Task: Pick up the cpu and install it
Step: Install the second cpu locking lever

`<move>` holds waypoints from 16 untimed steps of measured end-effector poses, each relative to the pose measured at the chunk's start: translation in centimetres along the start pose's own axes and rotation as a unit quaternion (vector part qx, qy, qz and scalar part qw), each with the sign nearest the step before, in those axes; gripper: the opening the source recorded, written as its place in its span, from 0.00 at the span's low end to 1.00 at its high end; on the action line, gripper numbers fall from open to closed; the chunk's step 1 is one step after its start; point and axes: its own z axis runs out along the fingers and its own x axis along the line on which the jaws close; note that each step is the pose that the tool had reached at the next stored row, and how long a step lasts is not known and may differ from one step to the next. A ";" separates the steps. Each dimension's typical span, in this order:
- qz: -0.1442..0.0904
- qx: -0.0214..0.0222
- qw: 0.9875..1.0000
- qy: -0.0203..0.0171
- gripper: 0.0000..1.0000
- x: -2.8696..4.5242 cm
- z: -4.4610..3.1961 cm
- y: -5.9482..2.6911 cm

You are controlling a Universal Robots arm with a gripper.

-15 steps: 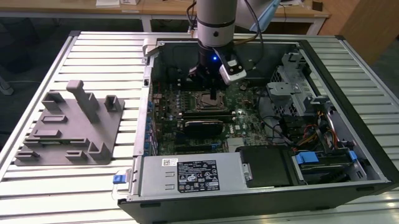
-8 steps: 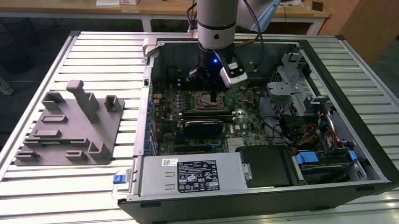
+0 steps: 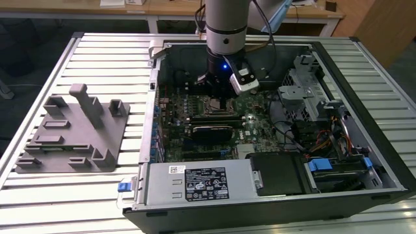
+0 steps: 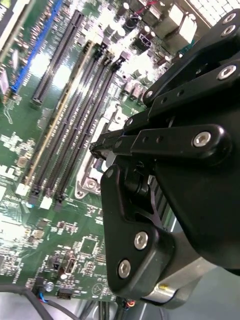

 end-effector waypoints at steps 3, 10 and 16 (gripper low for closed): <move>0.000 0.000 1.000 0.000 0.11 -0.06 0.05 -0.48; -0.008 -0.014 1.000 0.002 0.11 0.21 0.36 -0.95; -0.022 -0.021 1.000 0.002 0.11 0.77 0.54 -1.25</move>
